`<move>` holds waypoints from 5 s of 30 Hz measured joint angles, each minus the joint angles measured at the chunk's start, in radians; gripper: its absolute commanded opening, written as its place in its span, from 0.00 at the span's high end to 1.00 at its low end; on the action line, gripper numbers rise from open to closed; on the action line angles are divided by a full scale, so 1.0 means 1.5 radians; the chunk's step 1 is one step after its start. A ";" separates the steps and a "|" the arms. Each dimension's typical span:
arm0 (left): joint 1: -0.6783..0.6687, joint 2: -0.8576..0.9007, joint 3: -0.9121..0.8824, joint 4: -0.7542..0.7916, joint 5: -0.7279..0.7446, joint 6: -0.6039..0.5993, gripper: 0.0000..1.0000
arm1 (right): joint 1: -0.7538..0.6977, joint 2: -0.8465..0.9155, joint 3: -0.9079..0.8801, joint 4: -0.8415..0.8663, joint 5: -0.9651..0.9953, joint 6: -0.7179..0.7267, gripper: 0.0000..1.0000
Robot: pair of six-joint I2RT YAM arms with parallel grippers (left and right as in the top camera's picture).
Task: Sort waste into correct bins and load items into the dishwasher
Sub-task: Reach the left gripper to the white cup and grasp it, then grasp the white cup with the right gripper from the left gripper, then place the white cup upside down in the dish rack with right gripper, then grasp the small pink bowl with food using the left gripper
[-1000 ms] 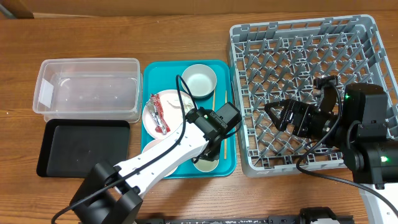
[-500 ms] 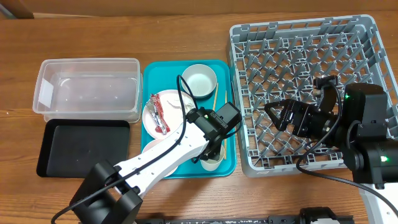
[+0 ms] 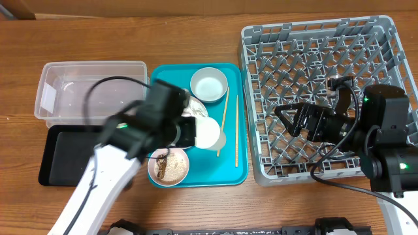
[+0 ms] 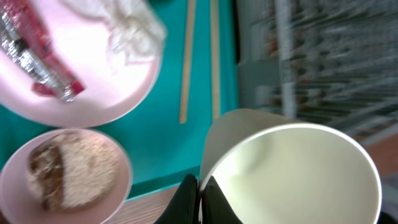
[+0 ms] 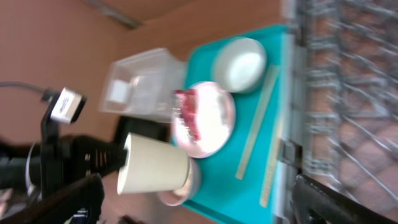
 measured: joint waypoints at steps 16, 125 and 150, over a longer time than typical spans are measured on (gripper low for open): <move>0.244 0.007 0.000 0.021 0.576 0.150 0.96 | 0.206 0.062 0.000 0.155 -0.194 -0.101 0.03; -0.229 0.193 -0.229 0.113 -0.313 -0.232 0.96 | 0.063 0.111 0.140 -0.138 0.208 0.073 0.06; 0.029 -0.013 -0.085 -0.063 -0.131 -0.116 0.96 | 0.063 0.111 0.140 -0.144 0.204 0.073 0.07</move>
